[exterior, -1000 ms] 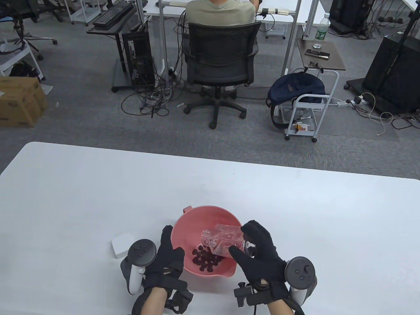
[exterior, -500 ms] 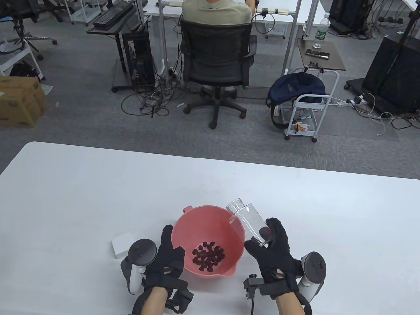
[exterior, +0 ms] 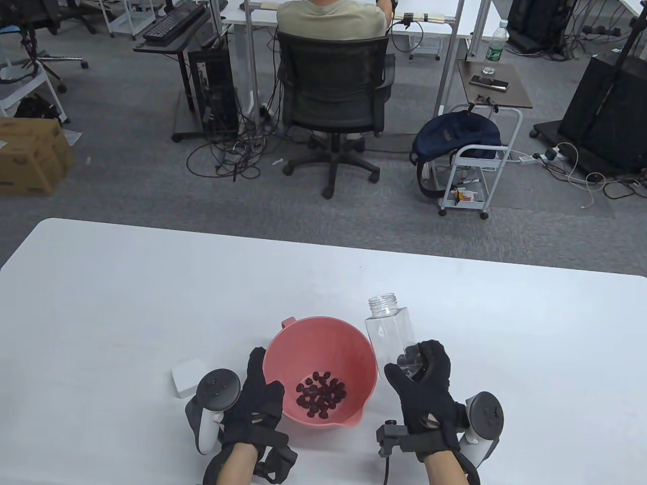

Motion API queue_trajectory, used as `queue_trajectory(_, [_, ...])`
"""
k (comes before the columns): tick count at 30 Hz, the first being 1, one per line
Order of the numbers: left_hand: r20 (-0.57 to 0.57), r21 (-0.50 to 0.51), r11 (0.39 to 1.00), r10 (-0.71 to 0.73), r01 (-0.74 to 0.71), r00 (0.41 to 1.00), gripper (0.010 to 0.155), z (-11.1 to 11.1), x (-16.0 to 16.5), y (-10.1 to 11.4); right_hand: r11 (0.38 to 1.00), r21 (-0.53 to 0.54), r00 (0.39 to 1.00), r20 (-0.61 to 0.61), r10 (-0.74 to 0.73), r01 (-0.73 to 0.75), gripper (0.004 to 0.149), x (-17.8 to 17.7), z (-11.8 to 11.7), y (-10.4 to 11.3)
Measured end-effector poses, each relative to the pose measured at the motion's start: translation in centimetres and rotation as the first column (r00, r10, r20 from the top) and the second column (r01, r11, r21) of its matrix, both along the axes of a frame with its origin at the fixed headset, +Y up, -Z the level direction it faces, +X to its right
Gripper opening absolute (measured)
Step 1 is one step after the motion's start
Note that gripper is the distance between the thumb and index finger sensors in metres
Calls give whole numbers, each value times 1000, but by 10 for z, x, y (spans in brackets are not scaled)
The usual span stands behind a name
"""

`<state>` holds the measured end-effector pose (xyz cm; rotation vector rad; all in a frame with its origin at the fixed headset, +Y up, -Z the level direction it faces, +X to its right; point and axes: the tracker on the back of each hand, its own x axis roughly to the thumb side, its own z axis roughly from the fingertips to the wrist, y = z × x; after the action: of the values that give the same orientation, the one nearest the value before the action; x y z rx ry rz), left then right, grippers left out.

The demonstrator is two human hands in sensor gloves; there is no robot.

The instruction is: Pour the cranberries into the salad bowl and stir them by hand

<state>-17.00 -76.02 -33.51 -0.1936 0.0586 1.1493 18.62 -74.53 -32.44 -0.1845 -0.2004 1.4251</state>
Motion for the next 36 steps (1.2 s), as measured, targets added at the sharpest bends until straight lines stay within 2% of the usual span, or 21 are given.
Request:
queue_trajectory(2, [-1, 0, 1000, 1, -1, 1000, 78, 0, 0, 0, 999, -25, 999, -13, 32, -32, 109, 1, 0, -1])
queue_trajectory(5, [-3, 0, 1000, 1, -1, 1000, 78, 0, 0, 0, 995, -60, 997, 26, 79, -77, 109, 4, 0, -4])
queue_trajectory(7, [-3, -2, 1000, 3, -3, 1000, 78, 0, 0, 0, 995, -73, 996, 45, 78, -75, 98, 7, -1, -8])
queue_trajectory(10, [-4, -1, 1000, 4, -4, 1000, 78, 1, 0, 0, 992, -86, 993, 72, 96, -90, 93, 11, -1, -12])
queue_trajectory(15, [-2, -3, 1000, 9, -9, 1000, 78, 1, 0, 0, 923, -134, 917, 134, 376, -359, 94, 20, -1, -16])
queue_trajectory(20, [-1, -3, 1000, 8, -8, 1000, 78, 1, 0, 0, 882, -223, 884, 129, 448, -415, 93, 25, -4, -27])
queue_trajectory(32, [1, -1, 1000, 5, -5, 1000, 78, 1, 0, -1, 681, -403, 754, -35, 656, -611, 93, 23, -12, -43])
queue_trajectory(36, [3, -3, 1000, 7, -7, 1000, 78, 0, 0, -1, 593, -453, 698, -98, 710, -666, 93, 19, -17, -46])
